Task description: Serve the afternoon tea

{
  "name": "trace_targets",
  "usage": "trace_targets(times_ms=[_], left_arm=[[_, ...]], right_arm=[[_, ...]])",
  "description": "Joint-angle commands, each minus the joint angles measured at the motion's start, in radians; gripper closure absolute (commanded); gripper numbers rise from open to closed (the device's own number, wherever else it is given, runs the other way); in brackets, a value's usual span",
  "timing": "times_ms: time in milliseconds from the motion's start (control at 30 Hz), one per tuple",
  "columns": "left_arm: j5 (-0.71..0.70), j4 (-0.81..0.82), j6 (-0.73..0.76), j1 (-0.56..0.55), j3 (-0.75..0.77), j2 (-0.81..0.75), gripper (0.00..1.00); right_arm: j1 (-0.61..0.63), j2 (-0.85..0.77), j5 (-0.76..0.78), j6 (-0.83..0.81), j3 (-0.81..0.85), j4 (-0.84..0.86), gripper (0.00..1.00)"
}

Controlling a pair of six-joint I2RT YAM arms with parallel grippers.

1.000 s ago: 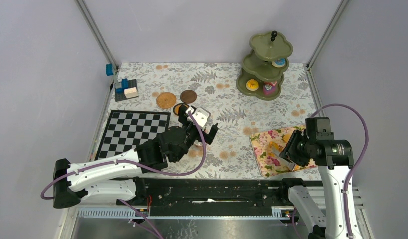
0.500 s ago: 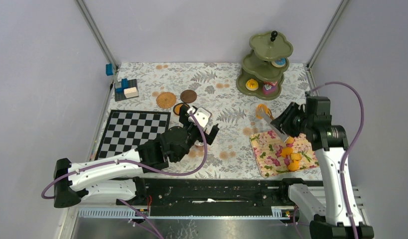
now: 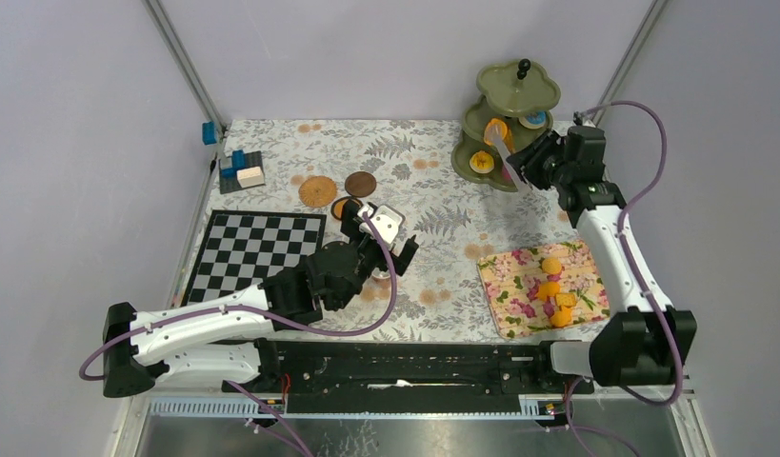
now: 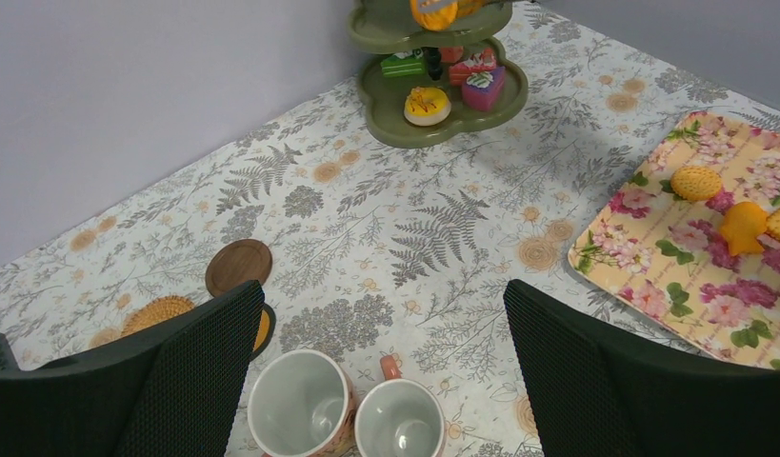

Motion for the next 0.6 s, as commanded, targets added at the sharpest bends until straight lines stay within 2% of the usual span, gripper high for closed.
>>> trace_targets(times_ms=[0,200,567], left_arm=[[-0.032,0.046,0.023,0.005,0.002,0.003,0.01],[-0.035,0.050,0.027,0.005,0.002,0.015,0.01],[-0.029,0.054,0.027,0.005,-0.005,0.007,0.01]], right_arm=[[0.003,0.069,0.021,0.040,0.075,0.212,0.57],[0.004,0.150,0.011,0.058,0.080,0.344,0.57],[0.012,0.265,0.040,0.081,0.092,0.409,0.51]])
